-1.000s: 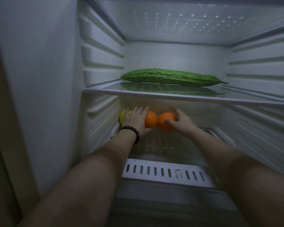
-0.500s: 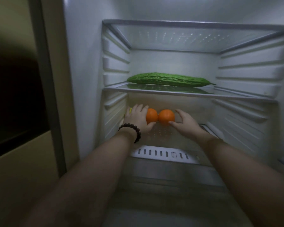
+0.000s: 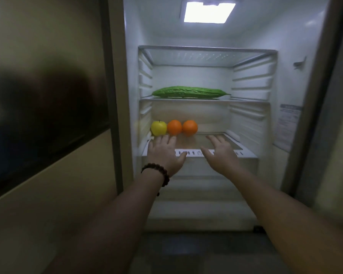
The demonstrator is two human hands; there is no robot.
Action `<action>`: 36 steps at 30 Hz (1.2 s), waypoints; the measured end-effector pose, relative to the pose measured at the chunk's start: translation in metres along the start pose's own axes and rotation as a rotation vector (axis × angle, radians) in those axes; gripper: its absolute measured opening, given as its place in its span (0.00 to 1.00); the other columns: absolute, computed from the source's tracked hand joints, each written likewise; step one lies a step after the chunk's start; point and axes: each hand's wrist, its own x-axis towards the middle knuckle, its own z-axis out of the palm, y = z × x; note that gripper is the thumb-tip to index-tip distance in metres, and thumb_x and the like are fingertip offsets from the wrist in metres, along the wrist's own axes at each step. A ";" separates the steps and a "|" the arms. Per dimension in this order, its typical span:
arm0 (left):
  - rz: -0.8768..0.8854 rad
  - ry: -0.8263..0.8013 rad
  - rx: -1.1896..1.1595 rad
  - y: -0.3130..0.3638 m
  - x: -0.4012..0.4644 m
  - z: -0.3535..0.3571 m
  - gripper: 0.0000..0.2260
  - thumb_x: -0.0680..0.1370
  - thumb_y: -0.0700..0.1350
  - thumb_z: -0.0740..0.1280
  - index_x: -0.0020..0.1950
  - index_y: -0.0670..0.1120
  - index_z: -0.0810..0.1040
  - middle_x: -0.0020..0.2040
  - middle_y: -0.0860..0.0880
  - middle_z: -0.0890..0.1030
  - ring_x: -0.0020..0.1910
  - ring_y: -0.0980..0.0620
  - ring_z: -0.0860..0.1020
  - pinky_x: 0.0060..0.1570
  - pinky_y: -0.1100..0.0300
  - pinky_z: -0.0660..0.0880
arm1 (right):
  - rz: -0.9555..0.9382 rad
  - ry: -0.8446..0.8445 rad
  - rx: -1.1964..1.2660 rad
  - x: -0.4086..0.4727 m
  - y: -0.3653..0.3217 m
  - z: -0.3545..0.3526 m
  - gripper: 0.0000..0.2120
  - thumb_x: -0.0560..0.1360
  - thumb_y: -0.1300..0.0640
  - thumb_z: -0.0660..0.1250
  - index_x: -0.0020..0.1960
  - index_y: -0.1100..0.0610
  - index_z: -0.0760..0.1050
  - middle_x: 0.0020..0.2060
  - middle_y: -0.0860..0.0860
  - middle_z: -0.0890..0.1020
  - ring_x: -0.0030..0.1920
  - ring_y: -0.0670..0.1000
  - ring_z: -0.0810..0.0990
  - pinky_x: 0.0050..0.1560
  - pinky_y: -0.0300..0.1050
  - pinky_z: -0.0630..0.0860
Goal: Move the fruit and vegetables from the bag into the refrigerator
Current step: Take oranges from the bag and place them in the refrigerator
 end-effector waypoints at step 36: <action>0.583 -0.458 -0.504 0.297 -0.482 -0.146 0.31 0.78 0.63 0.52 0.77 0.50 0.53 0.77 0.50 0.57 0.76 0.50 0.51 0.73 0.49 0.46 | 0.607 0.277 -0.417 -0.635 0.006 -0.252 0.23 0.77 0.47 0.62 0.69 0.56 0.68 0.66 0.54 0.72 0.66 0.55 0.69 0.64 0.50 0.70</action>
